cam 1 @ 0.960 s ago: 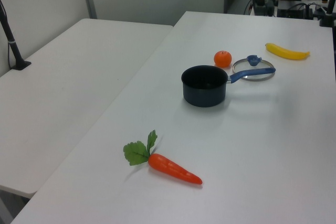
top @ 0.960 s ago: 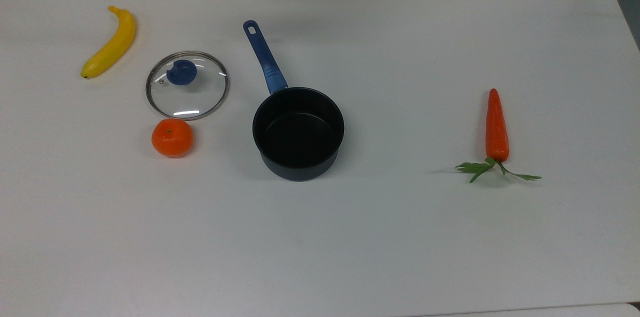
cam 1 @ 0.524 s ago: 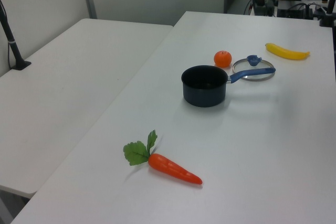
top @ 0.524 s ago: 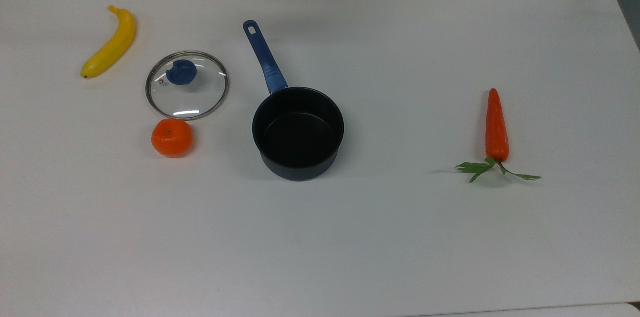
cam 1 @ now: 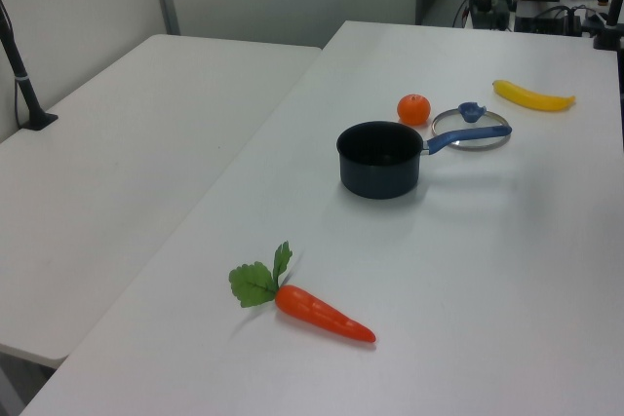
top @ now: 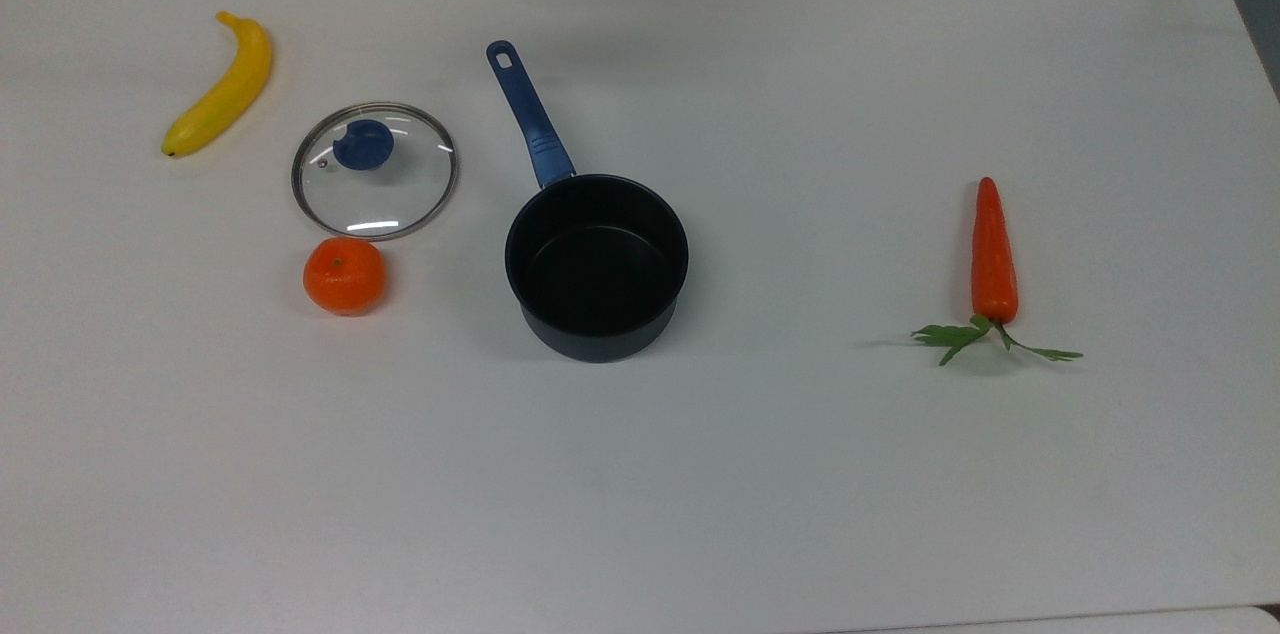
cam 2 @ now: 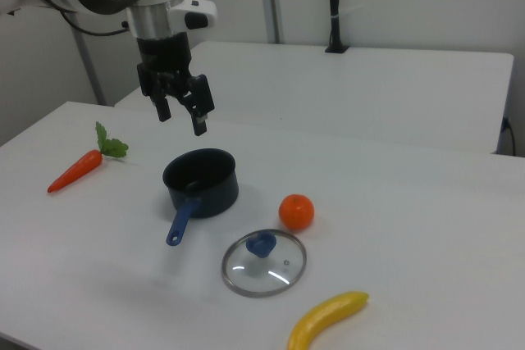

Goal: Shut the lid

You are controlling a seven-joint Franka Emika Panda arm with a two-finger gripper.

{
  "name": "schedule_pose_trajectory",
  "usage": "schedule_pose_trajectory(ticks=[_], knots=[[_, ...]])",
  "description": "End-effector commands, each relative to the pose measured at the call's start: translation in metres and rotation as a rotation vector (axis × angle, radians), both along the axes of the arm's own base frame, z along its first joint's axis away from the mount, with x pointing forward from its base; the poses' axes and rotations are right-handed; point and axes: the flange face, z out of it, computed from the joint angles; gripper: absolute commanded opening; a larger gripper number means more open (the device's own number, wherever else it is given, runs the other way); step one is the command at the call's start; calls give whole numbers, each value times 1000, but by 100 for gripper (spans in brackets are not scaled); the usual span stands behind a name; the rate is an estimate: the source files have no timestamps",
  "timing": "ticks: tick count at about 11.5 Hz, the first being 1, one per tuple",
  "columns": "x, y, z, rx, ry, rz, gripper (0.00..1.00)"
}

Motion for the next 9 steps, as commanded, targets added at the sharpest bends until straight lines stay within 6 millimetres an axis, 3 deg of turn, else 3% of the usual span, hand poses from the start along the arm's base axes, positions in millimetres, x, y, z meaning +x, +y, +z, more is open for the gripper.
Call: schedule_pose_trajectory(ticks=[1, 6, 9], knots=[[-3, -1, -1, -11, 12, 6, 100], [8, -1, -6, -5, -22, -28, 100], [6, -17, -6, 9, -24, -88, 100]])
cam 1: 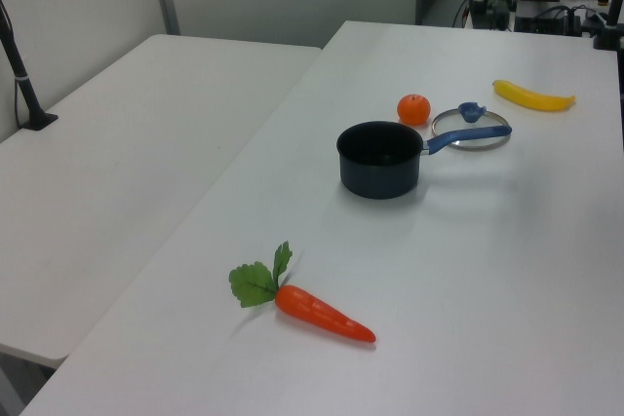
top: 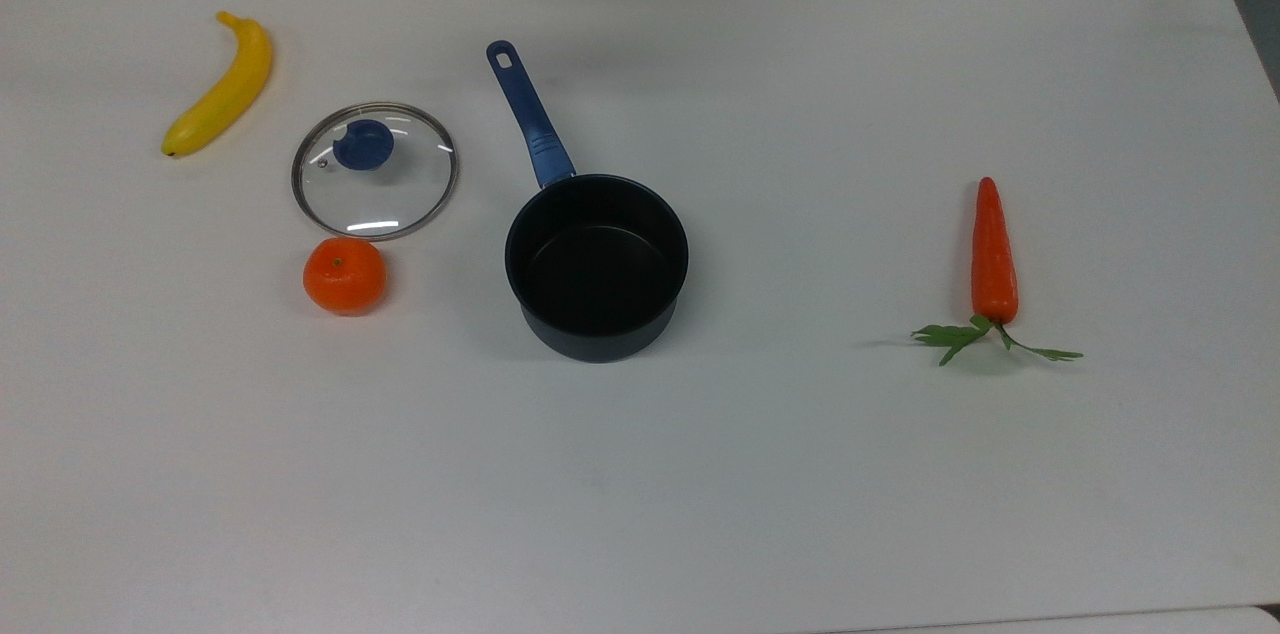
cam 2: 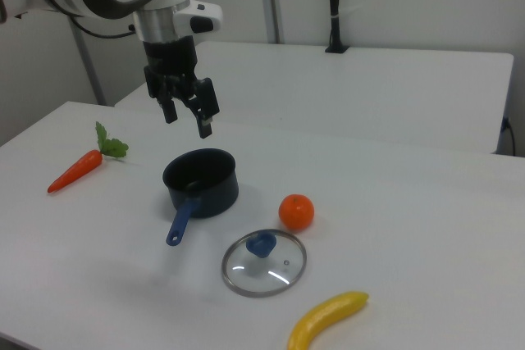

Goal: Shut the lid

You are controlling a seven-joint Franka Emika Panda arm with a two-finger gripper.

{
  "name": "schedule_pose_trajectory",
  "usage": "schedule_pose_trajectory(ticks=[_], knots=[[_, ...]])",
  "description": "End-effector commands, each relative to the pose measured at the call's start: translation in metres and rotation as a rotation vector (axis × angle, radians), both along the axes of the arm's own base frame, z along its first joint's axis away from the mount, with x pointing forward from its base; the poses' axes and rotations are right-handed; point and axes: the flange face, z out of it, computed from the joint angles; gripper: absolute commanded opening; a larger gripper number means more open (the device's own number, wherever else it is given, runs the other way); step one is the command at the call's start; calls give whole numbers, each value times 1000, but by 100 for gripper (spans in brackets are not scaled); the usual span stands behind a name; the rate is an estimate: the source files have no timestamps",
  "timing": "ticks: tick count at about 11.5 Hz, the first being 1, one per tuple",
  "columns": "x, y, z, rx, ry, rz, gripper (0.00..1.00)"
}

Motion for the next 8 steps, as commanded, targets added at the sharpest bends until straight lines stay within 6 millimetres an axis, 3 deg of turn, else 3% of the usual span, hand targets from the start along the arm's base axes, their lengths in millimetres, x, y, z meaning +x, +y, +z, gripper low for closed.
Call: schedule_pose_trajectory(ticks=[1, 4, 5, 6, 8], knots=[[-1, -25, -1, 11, -19, -81, 100], [-3, -87, -9, 27, -52, -193, 100], [2, -106, -27, 36, -64, -229, 100], [15, -112, -63, 26, -59, -232, 100], [28, -117, -112, 10, -48, -246, 100]])
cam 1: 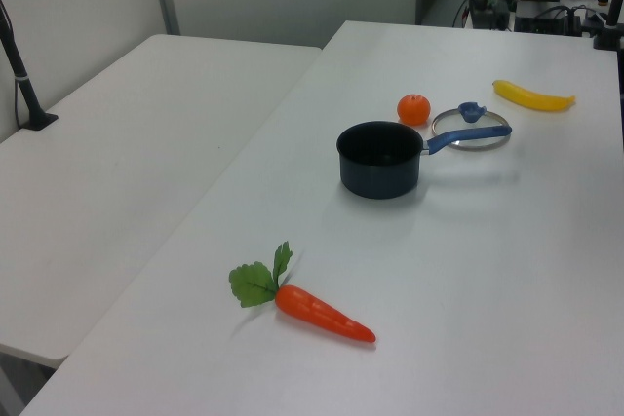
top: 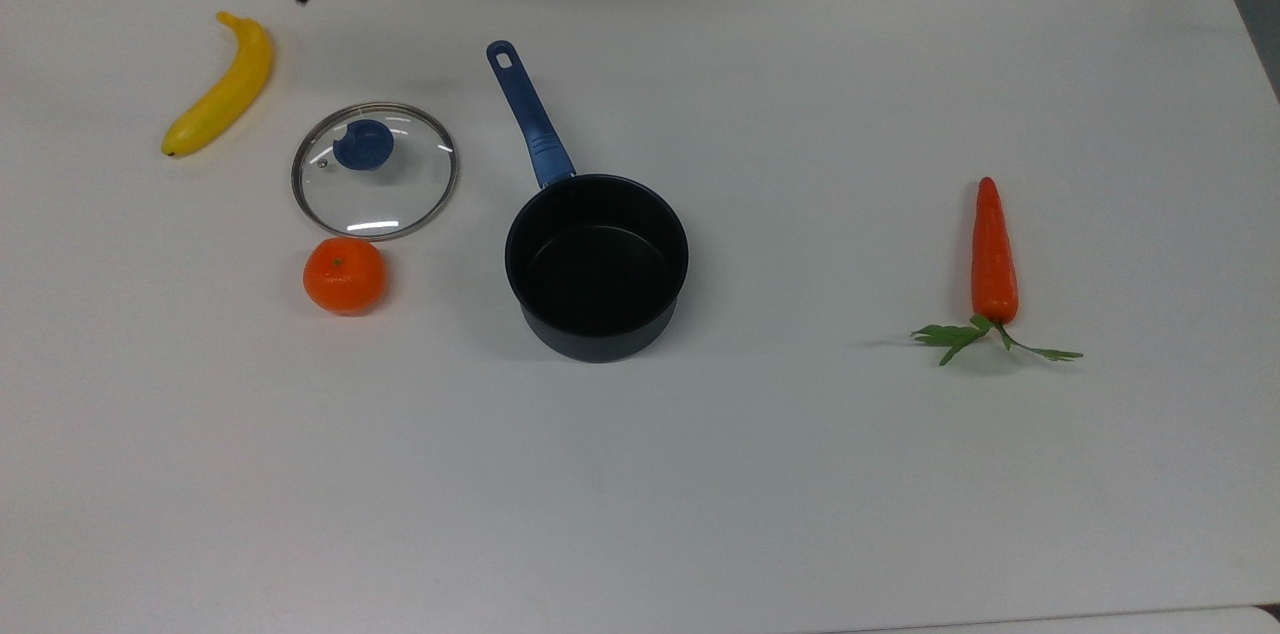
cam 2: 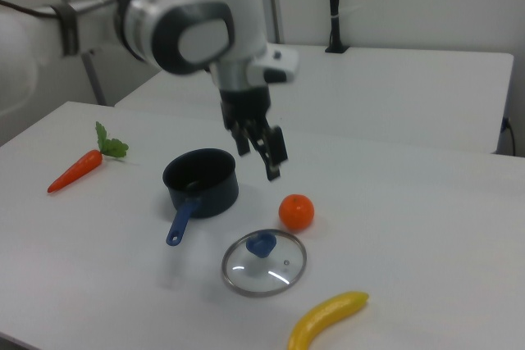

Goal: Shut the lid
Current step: 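Move the gripper down over the blue knob of the glass lid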

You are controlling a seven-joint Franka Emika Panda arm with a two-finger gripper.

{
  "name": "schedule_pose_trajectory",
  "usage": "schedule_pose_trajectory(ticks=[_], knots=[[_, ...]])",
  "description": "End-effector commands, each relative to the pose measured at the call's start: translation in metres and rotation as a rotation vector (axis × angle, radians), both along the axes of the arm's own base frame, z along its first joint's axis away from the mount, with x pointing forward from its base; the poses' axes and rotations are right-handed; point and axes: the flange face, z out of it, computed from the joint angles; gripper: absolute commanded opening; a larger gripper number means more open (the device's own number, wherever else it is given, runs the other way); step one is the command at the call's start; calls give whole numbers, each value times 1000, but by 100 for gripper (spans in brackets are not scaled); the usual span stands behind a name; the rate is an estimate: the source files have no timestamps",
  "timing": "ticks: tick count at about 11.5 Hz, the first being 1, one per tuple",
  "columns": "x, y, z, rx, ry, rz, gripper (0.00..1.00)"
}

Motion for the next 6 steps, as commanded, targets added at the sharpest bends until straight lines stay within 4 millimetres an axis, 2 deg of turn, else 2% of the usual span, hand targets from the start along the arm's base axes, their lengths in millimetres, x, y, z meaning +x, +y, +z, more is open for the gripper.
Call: schedule_pose_trajectory(ticks=[1, 3, 6], knots=[[14, -1, -72, -2, 14, -10, 100], [7, 4, -108, -1, 38, -4, 100], [4, 6, -135, 3, 52, 1, 100]])
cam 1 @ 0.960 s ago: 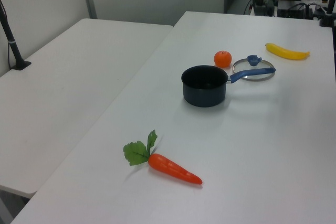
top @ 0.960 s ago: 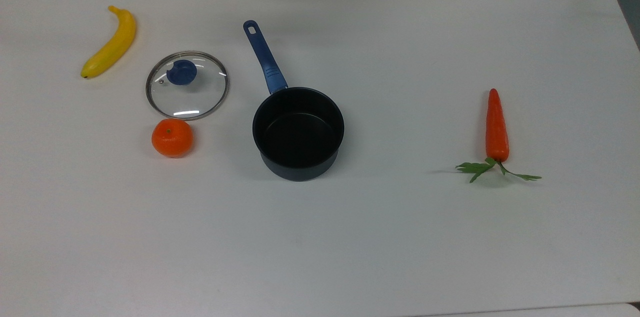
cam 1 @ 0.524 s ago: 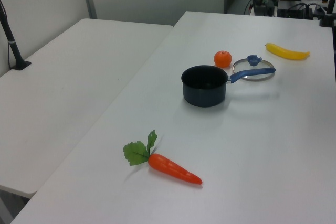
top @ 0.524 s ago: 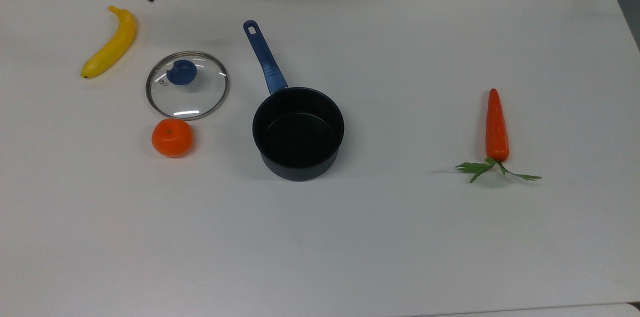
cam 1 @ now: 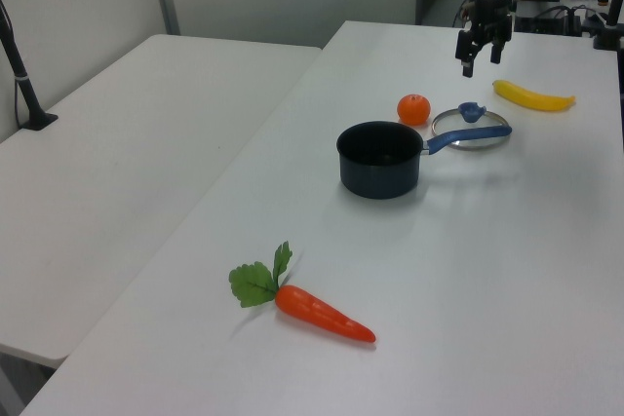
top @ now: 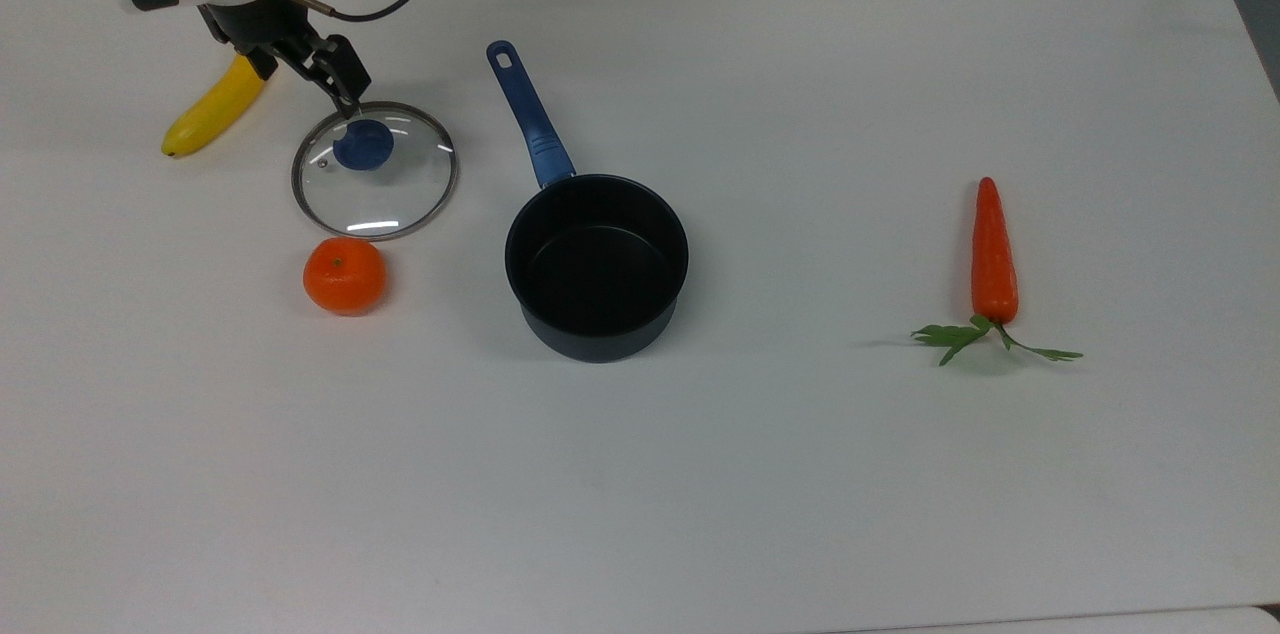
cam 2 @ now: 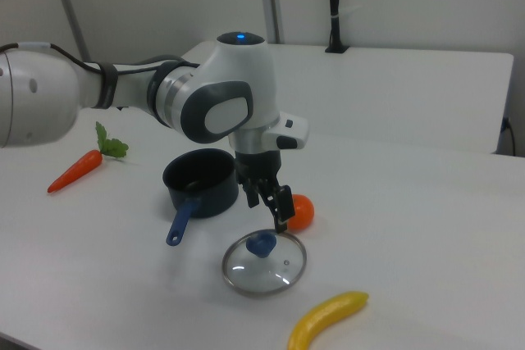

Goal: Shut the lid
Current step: 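Move the gripper down over the blue knob of the glass lid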

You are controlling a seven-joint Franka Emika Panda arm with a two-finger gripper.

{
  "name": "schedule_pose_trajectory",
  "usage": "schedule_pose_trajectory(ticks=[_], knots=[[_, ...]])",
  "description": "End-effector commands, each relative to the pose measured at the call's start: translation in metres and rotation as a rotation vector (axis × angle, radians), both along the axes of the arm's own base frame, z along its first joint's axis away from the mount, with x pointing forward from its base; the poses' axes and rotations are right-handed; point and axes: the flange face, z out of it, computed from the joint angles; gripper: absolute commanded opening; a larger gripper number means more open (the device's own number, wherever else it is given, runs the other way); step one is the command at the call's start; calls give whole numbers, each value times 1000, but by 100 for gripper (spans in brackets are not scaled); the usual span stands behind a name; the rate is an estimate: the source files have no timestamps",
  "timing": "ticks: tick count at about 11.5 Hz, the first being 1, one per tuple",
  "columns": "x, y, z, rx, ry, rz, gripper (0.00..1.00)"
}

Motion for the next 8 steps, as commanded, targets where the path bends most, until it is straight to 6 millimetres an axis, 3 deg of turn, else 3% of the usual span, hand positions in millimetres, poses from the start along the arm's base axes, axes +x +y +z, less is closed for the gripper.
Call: schedule_pose_trajectory(ticks=[1, 4, 8], knots=[[-8, 5, -18, 12, -6, 2, 100], [-6, 4, -51, 4, 13, 7, 96], [0, 13, -69, -6, -3, -7, 95]])
